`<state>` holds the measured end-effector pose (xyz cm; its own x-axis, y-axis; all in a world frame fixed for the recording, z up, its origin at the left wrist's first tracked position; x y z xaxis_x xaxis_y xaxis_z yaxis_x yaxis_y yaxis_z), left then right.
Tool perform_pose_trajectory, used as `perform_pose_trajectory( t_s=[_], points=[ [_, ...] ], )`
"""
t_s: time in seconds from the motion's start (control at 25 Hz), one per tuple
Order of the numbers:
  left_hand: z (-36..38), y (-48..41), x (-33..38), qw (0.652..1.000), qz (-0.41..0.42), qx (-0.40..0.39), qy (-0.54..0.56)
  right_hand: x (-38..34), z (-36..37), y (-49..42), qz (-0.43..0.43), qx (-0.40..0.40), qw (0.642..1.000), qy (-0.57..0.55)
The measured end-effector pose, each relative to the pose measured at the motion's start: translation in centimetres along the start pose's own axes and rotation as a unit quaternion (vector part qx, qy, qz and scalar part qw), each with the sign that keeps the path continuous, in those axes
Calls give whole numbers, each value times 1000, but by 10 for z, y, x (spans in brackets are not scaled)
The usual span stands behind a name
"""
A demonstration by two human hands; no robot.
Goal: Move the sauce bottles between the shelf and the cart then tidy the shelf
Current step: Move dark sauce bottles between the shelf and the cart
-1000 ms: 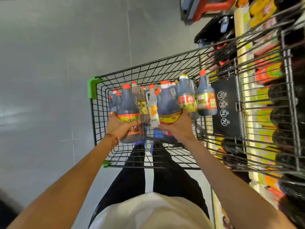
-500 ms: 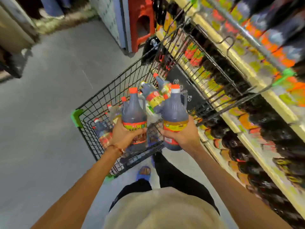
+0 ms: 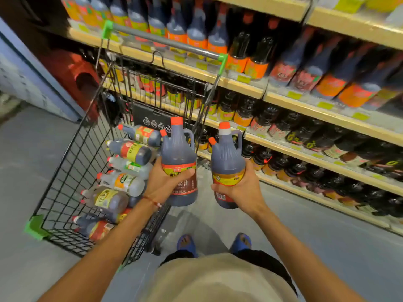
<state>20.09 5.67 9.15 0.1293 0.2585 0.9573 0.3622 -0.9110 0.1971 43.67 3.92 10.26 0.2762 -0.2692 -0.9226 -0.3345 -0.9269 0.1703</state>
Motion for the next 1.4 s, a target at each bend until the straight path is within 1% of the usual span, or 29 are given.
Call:
perform_pose_trajectory(
  t_s=[0.12, 0.36, 0.48, 0.68, 0.84, 1.0, 1.16, 1.32, 1.4],
  points=[
    [64, 19, 23, 997, 24, -72, -4, 18, -70, -2, 16, 47, 998, -25],
    [214, 90, 42, 989, 22, -143, 4, 64, -227, -11, 6, 123, 992, -35],
    [282, 140, 52, 990, 37, -136, -6, 86, -298, -19, -1, 149, 988, -31],
    [373, 189, 70, 988, 54, -136, -44, 111, -390, -29, 2, 187, 982, -35],
    [433, 199, 89, 984, 71, -153, -53, 123, -439, -47, 6, 221, 974, -45],
    [500, 184, 104, 973, 93, -211, -19, 133, -481, -88, 11, 233, 972, -39],
    [558, 162, 114, 967, 101, -232, -13, 135, -514, -139, 14, 244, 969, -26],
    [608, 141, 132, 956, 122, -260, -51, 132, -538, -187, 29, 249, 968, -15],
    [627, 133, 138, 957, 128, -250, -73, 132, -547, -206, 25, 256, 966, -8]
  ],
)
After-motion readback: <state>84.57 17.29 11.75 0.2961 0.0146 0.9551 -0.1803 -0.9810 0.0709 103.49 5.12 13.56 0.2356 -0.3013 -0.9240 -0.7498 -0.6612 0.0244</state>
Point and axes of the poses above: each hand's wrist, its own y-axis away from the middle knuckle, its own z-axis out of the palm, x = y × z, the point moved 1 cm from there along -y, towards the middle knuckle, and after that the axes turned 14 degrees about x, right-handed, at the moved point
